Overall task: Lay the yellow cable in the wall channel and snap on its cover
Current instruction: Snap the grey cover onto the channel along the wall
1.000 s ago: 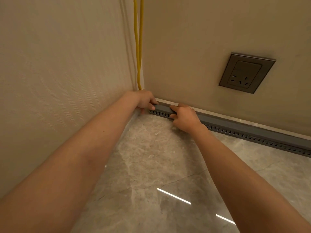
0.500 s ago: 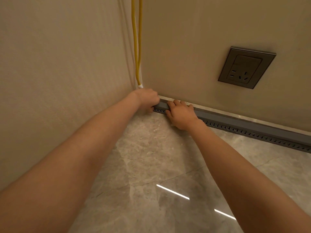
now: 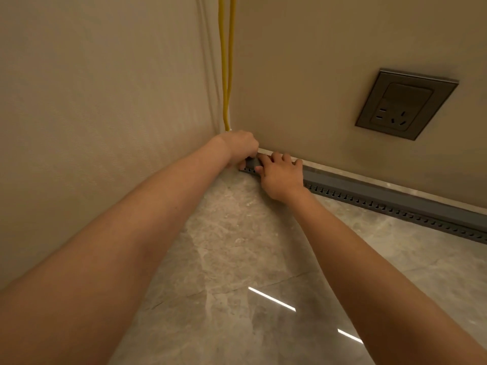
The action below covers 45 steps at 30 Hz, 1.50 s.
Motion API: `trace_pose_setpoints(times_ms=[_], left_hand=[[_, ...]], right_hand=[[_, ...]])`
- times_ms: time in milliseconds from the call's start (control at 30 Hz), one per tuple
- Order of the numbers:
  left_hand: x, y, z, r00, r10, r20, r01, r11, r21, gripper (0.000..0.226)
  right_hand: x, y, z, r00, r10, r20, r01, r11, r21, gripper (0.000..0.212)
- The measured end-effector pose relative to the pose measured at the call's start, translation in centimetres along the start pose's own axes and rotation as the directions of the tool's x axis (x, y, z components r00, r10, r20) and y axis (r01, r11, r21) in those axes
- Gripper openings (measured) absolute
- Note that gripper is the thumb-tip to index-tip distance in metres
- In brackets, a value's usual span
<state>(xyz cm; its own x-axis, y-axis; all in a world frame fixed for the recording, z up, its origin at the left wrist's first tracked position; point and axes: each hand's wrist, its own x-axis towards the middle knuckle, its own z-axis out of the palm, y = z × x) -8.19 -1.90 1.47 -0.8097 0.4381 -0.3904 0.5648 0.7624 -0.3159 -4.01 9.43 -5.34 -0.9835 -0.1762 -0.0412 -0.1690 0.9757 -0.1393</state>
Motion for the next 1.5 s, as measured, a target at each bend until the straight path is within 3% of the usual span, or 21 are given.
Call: trace_pose_setpoints(times_ms=[100,500,733,1033,1300,1500], left_hand=[[0.1,0.2,0.4,1.000,-0.008,-0.019,0.008,0.999,-0.043,0.020],[1.0,-0.6,1.9,0.998,-0.008,-0.060,0.002,0.996,-0.088,0.029],[0.6,-0.8,2.8,0.995,0.009,-0.096,-0.025,0.986,-0.167,0.031],[0.1,-1.4,3.0,0.976,-0.139,-0.167,0.091,0.960,-0.266,0.042],[-0.2,-1.7,2.7,0.972,-0.157,-0.173,0.114,0.965,-0.236,0.064],[-0.7,-0.6,2.1,0.967,-0.121,-0.223,0.083,0.982,-0.172,0.063]], right_hand=[[-0.5,0.0,0.9,0.997,-0.041,-0.070,0.038,0.998,-0.047,0.040],[1.1,0.7,-1.8,0.992,-0.098,0.085,0.089,0.990,0.106,0.037],[0.3,0.3,-0.6,0.998,-0.053,-0.029,0.056,0.994,0.089,0.037],[0.6,1.2,-1.1,0.999,-0.002,-0.035,0.009,0.983,0.183,0.050],[-0.5,3.1,-1.7,0.999,0.031,-0.039,-0.022,0.974,0.226,0.060],[-1.2,4.1,-2.1,0.999,0.042,-0.024,-0.036,0.975,0.220,0.057]])
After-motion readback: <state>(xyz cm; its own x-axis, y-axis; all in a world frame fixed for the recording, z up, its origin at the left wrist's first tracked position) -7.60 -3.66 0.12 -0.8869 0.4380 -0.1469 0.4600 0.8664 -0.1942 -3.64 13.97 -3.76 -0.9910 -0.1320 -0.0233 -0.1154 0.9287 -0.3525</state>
